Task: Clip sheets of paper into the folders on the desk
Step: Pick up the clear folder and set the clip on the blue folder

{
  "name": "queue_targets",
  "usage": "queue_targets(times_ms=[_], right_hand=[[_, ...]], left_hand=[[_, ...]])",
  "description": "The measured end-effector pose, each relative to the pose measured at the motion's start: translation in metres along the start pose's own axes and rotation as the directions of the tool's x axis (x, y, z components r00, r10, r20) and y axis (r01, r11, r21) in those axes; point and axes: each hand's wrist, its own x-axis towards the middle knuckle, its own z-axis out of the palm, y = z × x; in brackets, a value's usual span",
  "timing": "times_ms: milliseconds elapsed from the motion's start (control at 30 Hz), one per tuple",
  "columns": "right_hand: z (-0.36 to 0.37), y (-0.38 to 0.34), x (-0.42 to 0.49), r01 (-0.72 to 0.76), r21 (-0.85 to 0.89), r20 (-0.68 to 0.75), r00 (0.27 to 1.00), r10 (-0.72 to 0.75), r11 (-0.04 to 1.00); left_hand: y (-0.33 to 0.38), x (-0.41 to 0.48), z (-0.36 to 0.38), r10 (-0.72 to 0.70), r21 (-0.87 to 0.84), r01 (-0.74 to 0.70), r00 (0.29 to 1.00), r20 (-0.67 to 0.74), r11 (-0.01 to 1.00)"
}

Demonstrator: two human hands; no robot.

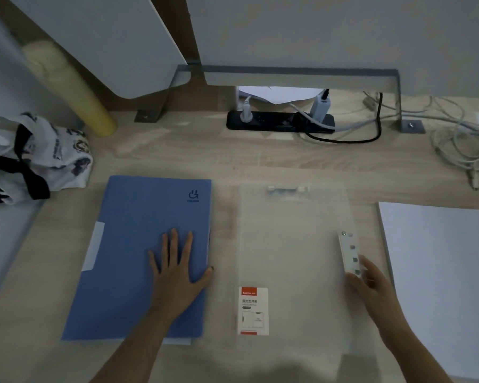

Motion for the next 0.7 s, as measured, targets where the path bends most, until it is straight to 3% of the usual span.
queue_targets(times_ms=[133, 233, 267, 500, 700], right_hand=[[0.001, -0.008, 0.003, 0.037, -0.098, -0.024, 0.999, -0.040, 0.994], [0.003, -0.015, 0.000, 0.045, -0.025, -0.026, 0.999, -0.046, 0.999], [0.004, -0.019, -0.003, 0.055, 0.001, -0.021, 0.998, -0.055, 0.998], [0.013, -0.029, -0.006, -0.070, 0.122, 0.008, 0.998, 0.070, 0.990], [-0.010, -0.059, -0.031, 0.060, 0.221, -0.117, 0.993, -0.035, 0.974]], left_hand=[[0.035, -0.010, -0.016, 0.104, -0.272, -0.099, 0.995, 0.003, 0.957], [0.076, -0.018, -0.019, 0.158, -0.589, -0.026, 0.972, 0.173, 0.808], [0.084, -0.019, -0.018, 0.167, -0.624, 0.014, 0.958, 0.231, 0.781], [0.098, -0.016, -0.035, 0.117, -0.643, 0.179, 0.913, 0.390, 0.745], [0.097, -0.014, -0.062, 0.161, -0.745, 0.328, 0.851, 0.501, 0.581]])
